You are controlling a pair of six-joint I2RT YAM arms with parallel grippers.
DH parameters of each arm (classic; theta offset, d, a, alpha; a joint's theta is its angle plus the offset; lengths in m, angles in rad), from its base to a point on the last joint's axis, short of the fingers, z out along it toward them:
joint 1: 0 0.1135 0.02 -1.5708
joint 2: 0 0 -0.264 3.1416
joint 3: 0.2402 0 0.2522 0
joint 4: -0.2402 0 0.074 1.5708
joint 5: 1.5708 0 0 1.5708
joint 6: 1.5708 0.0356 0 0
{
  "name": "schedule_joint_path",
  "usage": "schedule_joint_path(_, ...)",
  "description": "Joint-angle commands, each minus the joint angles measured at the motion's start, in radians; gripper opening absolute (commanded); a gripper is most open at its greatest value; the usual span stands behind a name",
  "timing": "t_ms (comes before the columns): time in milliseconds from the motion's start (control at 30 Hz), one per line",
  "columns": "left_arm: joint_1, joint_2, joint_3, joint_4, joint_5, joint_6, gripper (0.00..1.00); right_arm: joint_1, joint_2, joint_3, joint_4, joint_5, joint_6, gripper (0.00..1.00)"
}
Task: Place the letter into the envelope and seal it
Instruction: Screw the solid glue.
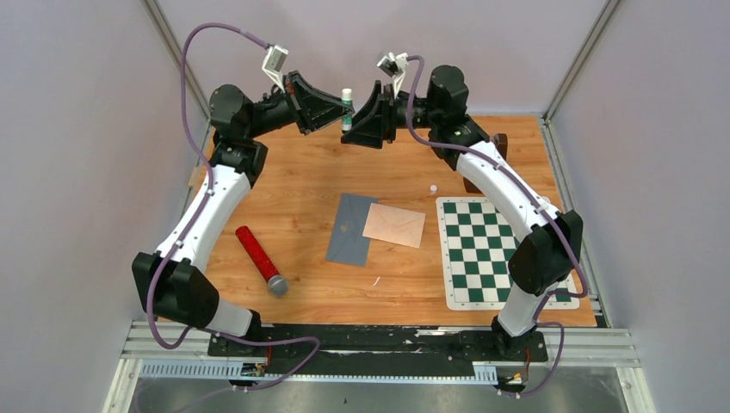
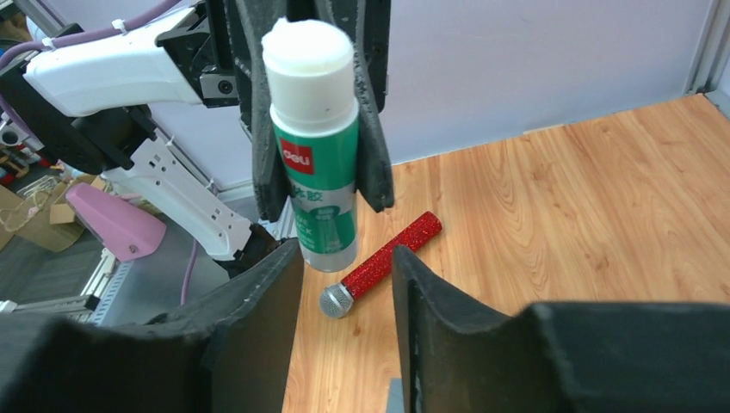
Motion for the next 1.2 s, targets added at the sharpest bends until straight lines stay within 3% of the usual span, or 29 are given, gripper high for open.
schedule_joint_path(0, -0.003, -0.037, 0.006, 0.036, -0.001, -0.008, 0.0, 0.001, -0.013, 0.041, 0.055, 0.046, 0.044, 0.4)
schedule_joint_path(233, -0.003, -0.028, 0.016, 0.035, -0.007, -0.017, 0.0, 0.005, -0.023, 0.044, 0.055, 0.08, 0.056, 0.35)
schedule_joint_path(400, -0.003, -0.024, 0.016, 0.028, -0.009, -0.016, 0.0, 0.006, -0.022, 0.051, 0.072, 0.075, 0.075, 0.39)
schedule_joint_path(533, -0.003, -0.024, 0.017, 0.022, -0.011, -0.013, 0.0, 0.007, -0.016, 0.06, 0.076, 0.072, 0.08, 0.33)
schedule_joint_path(733, -0.003, -0.024, 0.017, 0.015, -0.016, -0.009, 0.0, 0.009, -0.008, 0.069, 0.082, 0.073, 0.095, 0.35)
schedule_joint_path(800, -0.003, -0.023, 0.018, 0.014, -0.017, -0.008, 0.0, 0.011, -0.007, 0.068, 0.082, 0.072, 0.095, 0.28)
schedule_joint_path(900, -0.003, -0.022, 0.019, -0.002, -0.03, 0.009, 0.0, 0.011, -0.009, 0.061, 0.076, 0.081, 0.089, 0.02)
schedule_joint_path(967, -0.003, -0.026, 0.018, -0.057, -0.091, 0.064, 0.0, 0.011, -0.015, 0.062, 0.038, 0.142, 0.064, 0.0)
schedule_joint_path(1033, -0.004, -0.041, 0.017, -0.167, -0.249, 0.156, 0.0, 0.011, -0.032, 0.073, -0.049, 0.256, -0.039, 0.0)
schedule_joint_path(1133, -0.022, -0.061, 0.053, -0.372, -0.689, 0.289, 0.0, 0.016, -0.11, 0.003, -0.046, 0.664, -0.15, 0.0)
schedule_joint_path(1167, -0.032, -0.062, 0.063, -0.492, -0.911, 0.313, 0.0, 0.026, -0.132, -0.028, -0.009, 0.812, -0.195, 0.0)
